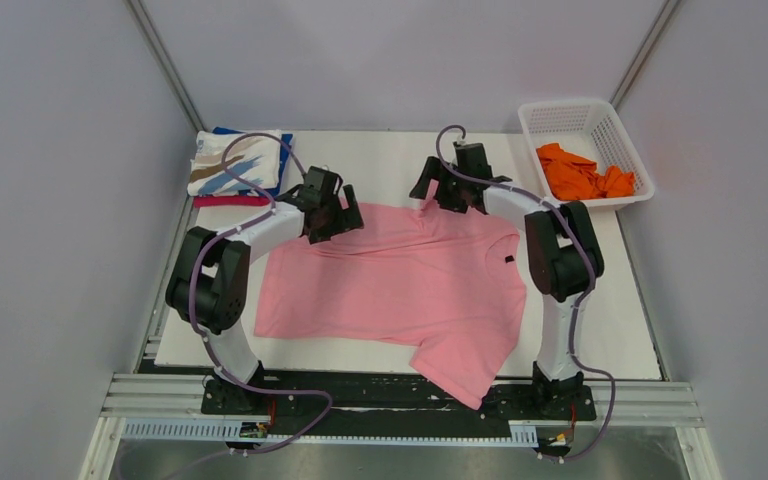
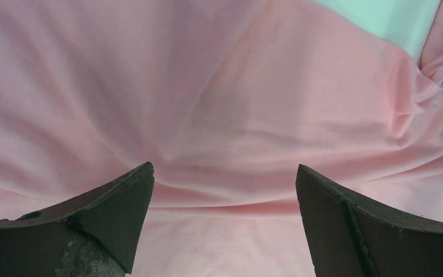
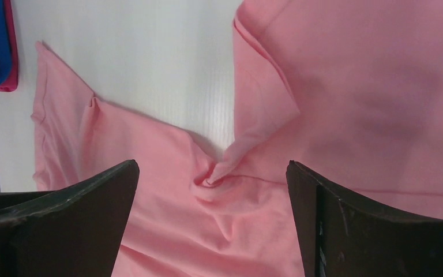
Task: Fold and stack the t-shirts
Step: Flatten out the tshirt
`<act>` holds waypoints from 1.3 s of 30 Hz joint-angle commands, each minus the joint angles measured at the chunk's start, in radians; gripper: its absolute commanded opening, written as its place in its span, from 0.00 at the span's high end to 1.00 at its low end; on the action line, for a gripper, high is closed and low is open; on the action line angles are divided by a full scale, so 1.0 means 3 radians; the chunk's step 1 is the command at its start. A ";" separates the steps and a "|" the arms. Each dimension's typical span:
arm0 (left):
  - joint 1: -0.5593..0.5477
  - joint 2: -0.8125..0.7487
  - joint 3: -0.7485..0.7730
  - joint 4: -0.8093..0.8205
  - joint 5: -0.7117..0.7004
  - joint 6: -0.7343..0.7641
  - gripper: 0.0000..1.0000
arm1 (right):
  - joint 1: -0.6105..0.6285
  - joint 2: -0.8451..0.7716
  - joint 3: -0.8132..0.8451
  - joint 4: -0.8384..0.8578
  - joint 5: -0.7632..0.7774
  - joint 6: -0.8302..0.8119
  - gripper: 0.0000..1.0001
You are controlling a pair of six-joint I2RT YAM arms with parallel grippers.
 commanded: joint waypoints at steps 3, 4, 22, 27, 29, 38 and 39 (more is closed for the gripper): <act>0.0114 -0.0162 -0.0194 0.0212 0.0157 -0.0028 0.00 | 0.0132 0.0472 0.0718 0.0085 -0.0165 -0.0184 0.00; 0.0124 -0.0167 -0.0199 0.0206 0.0172 -0.0032 0.00 | 0.0140 0.0614 0.0845 0.0079 -0.0186 -0.0180 0.00; 0.0359 -0.0092 0.0258 -0.0054 0.0015 0.0146 0.00 | 0.0271 0.0221 0.1051 -0.0209 0.0483 -0.0660 0.00; 0.0490 0.0422 0.0701 -0.0146 0.0020 0.0154 0.00 | 0.0029 -0.0240 0.0322 -0.0271 0.0490 -0.0515 0.00; 0.0509 0.0599 0.0864 -0.0151 0.0052 0.0139 0.00 | -0.0093 -0.0243 0.0214 -0.0279 0.0396 -0.0476 0.00; 0.0524 0.1184 0.1338 -0.0195 -0.0056 -0.0031 0.00 | -0.0369 0.0340 0.0669 -0.0325 0.0172 -0.0506 0.00; 0.0529 0.1241 0.1362 -0.0209 -0.0093 -0.0055 0.00 | -0.0396 0.0418 0.0733 -0.0324 0.0183 -0.0506 0.00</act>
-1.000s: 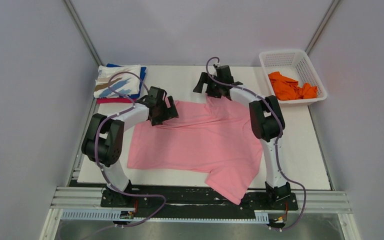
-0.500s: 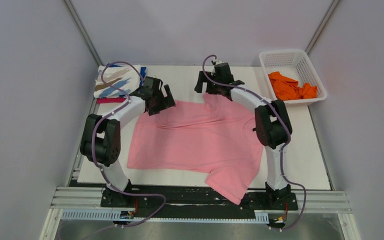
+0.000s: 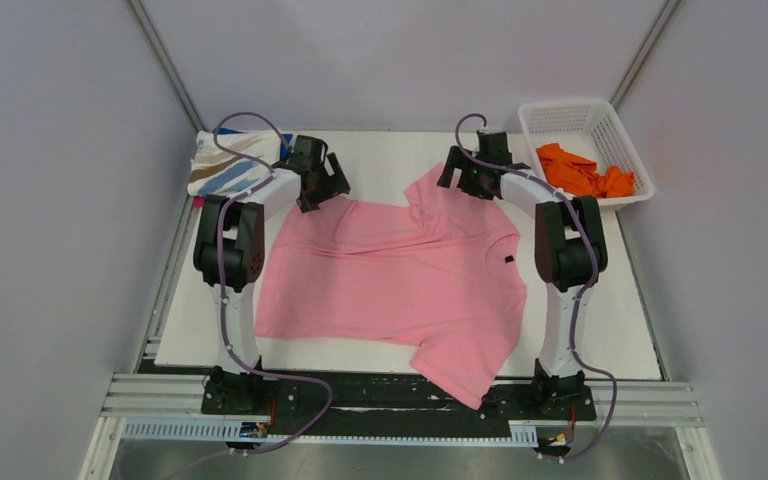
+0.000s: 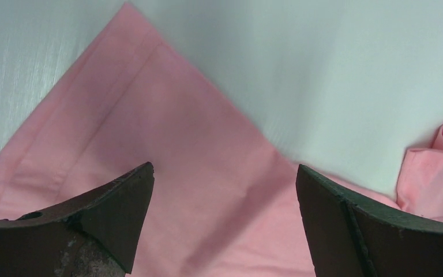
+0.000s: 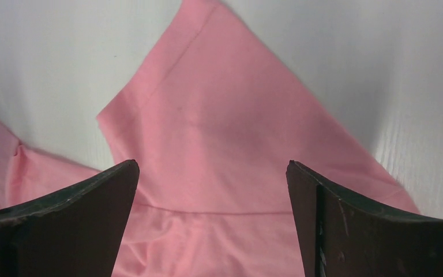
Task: Fold and stack the t-shirts
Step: Flatten out the tshirt
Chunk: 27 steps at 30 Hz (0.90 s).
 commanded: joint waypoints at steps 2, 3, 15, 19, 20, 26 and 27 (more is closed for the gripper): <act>0.0029 0.0257 0.0206 -0.0068 -0.0256 -0.0114 0.00 | -0.0059 0.0375 0.0380 0.0014 -0.0083 0.0038 0.00; 0.0068 0.0276 0.0218 -0.0076 -0.0284 -0.0121 0.00 | -0.0090 0.0415 0.0384 0.0013 -0.0109 0.0064 0.00; 0.0285 0.0487 0.0403 -0.0194 -0.0337 -0.0299 0.00 | -0.0568 0.0742 0.0588 -0.0133 0.0074 0.0398 0.00; 0.0306 0.0615 0.0590 -0.0231 -0.0410 -0.0428 0.00 | -0.0656 0.0972 0.0927 -0.0175 0.0173 0.0394 0.00; 0.0309 0.0644 0.0693 -0.0241 -0.0410 -0.0441 0.00 | -0.0655 0.1054 0.1052 -0.0202 0.0165 0.0400 0.00; 0.0310 0.0908 0.1129 -0.0414 -0.0420 -0.0539 0.00 | -0.0776 0.1415 0.1601 -0.0294 0.0059 0.0421 0.00; 0.0310 0.0916 0.1142 -0.0407 -0.0431 -0.0549 0.00 | -0.0777 0.1457 0.1678 -0.0299 0.0069 0.0421 0.00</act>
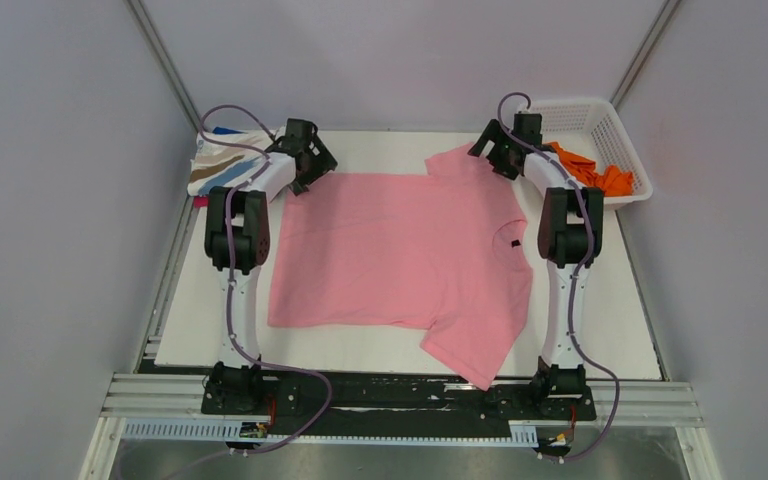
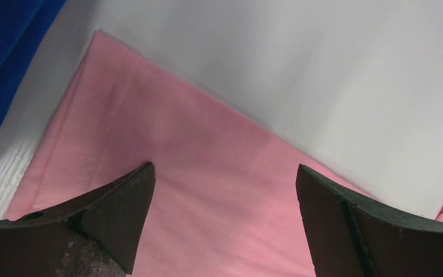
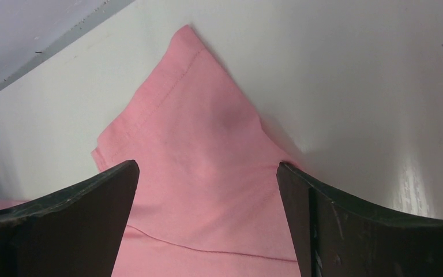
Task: Fold and stack the t-shirts
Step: Flatten out the tshirt
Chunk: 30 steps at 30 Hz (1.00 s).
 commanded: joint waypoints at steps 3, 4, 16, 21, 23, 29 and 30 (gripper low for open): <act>0.0037 0.0205 0.0196 -0.0191 -0.0146 -0.0095 0.00 | -0.0088 0.0375 0.0462 -0.0162 0.0159 -0.0031 0.00; 0.0040 0.0200 0.0276 -0.0205 -0.0147 -0.0073 0.00 | -0.0087 0.0356 0.0498 -0.0159 0.0125 -0.0041 0.00; -0.0244 -0.0908 -0.0046 -0.0390 -0.0214 0.0481 0.00 | 0.0150 -0.1004 -0.0190 -0.0032 0.0159 -0.0418 0.00; -0.0473 -0.1860 -0.0978 -0.0609 -0.0548 0.0440 0.00 | 0.0235 -0.1726 -0.0875 0.0027 0.0196 -0.0410 0.00; -0.0515 -0.2202 -0.1320 -0.0726 -0.0640 0.0345 0.00 | 0.0248 -0.1992 -0.1223 0.0101 0.0179 -0.0387 0.00; -0.0596 -0.3165 -0.2329 -0.1202 -0.0633 0.0039 0.00 | 0.0264 -0.2523 -0.2011 0.0155 -0.0099 -0.0321 0.00; -0.0627 -0.3370 -0.2435 -0.1272 -0.0636 -0.0074 0.00 | 0.0298 -0.2648 -0.2171 0.0155 -0.0092 -0.0313 0.00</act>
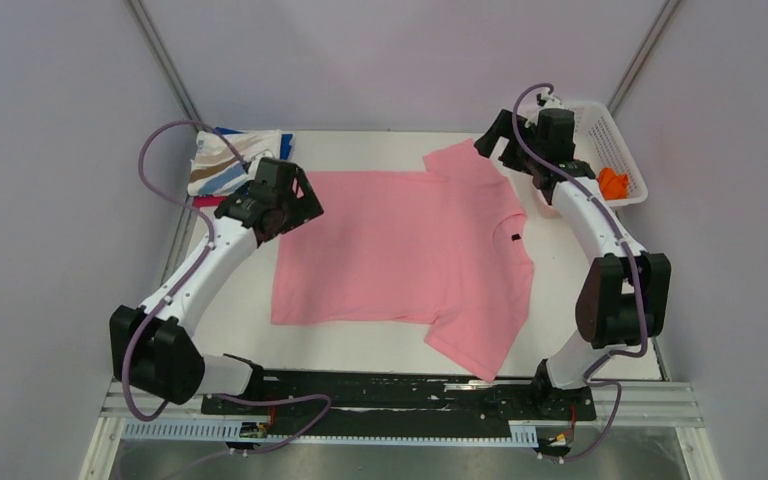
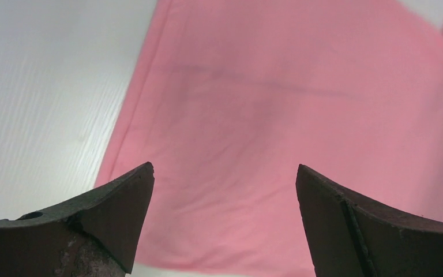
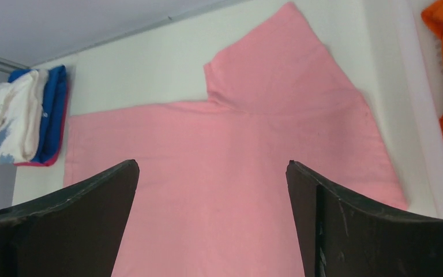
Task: Fold and stack the t-shirts
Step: Flatten out the tshirt, then grab the side of the flattened tshirt closest away from the robot with both arms
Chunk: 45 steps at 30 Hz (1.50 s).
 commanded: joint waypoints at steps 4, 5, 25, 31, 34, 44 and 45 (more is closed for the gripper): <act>-0.0102 -0.0863 -0.1029 -0.1062 -0.0103 -0.0743 0.00 | 0.0251 -0.0737 -0.1164 -0.0003 0.0215 0.0122 0.00; -0.0114 -0.0933 -0.1184 -0.1252 -0.0096 -0.0820 0.00 | 0.0298 -0.0854 -0.1312 -0.0019 0.0343 0.0184 0.00; -0.0147 -0.1597 -0.2554 -0.0556 -0.0469 -0.2205 0.36 | 0.0344 -0.1295 -0.1846 -0.0194 0.0729 0.0388 0.00; -0.0147 -0.1368 -0.2545 -0.0257 -0.0470 -0.2207 0.36 | 0.0345 -0.1293 -0.1858 -0.0214 0.0670 0.0378 0.00; -0.0147 -0.1236 -0.2561 -0.0115 -0.0501 -0.2208 0.36 | 0.0341 -0.1294 -0.1874 -0.0235 0.0679 0.0377 0.00; -0.0147 -0.1078 -0.2492 -0.0237 -0.0535 -0.2239 0.74 | 0.0349 -0.1279 -0.1909 -0.0336 0.0678 0.0392 0.00; -0.0147 -0.1096 -0.2495 -0.0282 -0.0554 -0.2251 0.85 | 0.0350 -0.1288 -0.1911 -0.0348 0.0681 0.0393 0.00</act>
